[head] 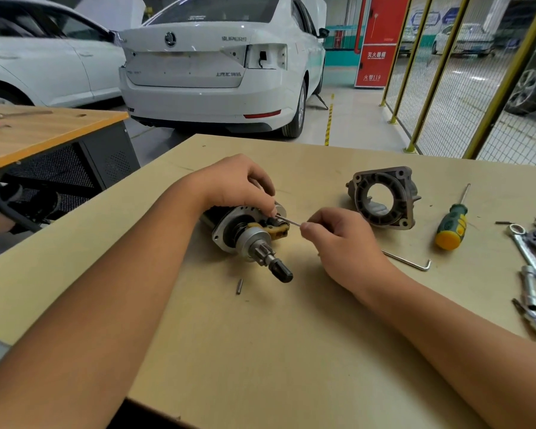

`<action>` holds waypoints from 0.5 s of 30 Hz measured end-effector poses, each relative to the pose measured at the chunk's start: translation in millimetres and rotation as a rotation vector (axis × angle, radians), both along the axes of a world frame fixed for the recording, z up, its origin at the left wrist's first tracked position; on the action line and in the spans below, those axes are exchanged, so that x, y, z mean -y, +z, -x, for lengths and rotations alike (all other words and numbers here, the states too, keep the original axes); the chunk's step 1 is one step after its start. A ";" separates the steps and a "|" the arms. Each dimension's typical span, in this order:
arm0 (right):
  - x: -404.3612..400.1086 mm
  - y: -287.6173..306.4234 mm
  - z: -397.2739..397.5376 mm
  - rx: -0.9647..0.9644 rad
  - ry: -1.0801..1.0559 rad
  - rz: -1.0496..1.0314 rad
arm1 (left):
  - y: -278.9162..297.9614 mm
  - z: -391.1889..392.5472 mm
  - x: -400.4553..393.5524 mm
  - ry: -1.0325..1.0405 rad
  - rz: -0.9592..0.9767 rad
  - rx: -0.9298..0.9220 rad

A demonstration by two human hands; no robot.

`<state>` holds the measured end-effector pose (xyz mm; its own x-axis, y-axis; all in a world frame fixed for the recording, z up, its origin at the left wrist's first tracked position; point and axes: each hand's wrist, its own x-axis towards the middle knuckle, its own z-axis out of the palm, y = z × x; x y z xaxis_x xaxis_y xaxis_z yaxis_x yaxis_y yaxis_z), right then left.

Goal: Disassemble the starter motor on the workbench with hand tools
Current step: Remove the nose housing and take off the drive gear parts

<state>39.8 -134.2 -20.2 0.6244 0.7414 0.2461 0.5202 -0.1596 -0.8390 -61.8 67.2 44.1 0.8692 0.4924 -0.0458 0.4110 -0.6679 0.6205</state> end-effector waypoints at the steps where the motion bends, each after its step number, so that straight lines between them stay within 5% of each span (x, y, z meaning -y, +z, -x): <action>1: -0.2 0.0 -0.3 -0.005 -0.003 -0.008 | -0.5 0.6 -1.0 -0.012 0.018 0.006; 15: 0.3 -0.3 -0.5 0.013 0.034 -0.018 | 0.7 4.8 2.8 -0.192 0.059 0.091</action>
